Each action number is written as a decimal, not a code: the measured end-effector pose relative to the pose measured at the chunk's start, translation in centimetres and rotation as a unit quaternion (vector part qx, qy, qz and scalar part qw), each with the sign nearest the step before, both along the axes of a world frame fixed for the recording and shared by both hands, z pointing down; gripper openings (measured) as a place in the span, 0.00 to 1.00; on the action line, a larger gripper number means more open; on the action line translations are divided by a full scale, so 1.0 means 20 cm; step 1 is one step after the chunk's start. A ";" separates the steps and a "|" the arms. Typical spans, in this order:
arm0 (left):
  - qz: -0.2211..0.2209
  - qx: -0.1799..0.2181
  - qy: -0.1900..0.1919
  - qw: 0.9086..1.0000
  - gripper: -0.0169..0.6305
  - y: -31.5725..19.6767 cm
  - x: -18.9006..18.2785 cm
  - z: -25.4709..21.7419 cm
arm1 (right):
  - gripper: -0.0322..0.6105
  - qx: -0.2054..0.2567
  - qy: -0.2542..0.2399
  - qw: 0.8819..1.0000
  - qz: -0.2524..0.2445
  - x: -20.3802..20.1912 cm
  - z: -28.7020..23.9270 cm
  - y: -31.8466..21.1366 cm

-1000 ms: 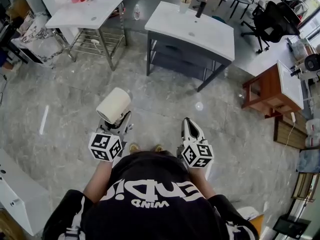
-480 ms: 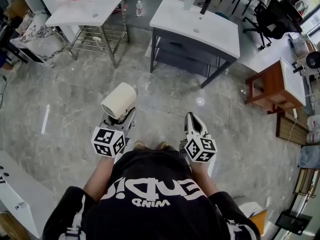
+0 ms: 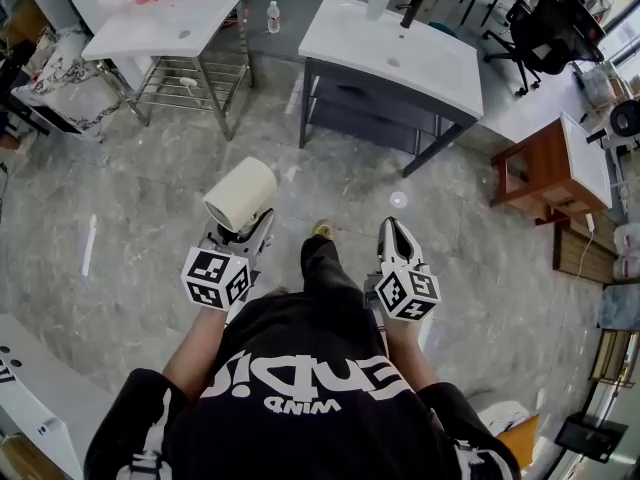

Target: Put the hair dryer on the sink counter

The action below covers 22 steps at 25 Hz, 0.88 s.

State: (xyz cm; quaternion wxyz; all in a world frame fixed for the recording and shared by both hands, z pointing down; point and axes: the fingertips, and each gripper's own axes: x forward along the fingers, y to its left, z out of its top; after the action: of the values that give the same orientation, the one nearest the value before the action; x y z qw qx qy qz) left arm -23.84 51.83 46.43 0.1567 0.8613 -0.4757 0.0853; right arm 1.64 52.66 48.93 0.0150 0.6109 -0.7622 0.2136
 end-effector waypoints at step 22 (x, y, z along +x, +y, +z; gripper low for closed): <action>0.013 -0.013 0.018 1.000 0.32 -1.21 0.37 -0.02 | 0.09 0.004 0.035 0.999 -0.014 0.26 -0.01 -1.17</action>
State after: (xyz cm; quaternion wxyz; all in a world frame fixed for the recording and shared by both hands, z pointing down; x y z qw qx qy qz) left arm -16.52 27.61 46.07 0.1754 0.8669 -0.4600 0.0783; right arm 6.77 29.20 48.79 0.0420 0.6071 -0.7708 0.1886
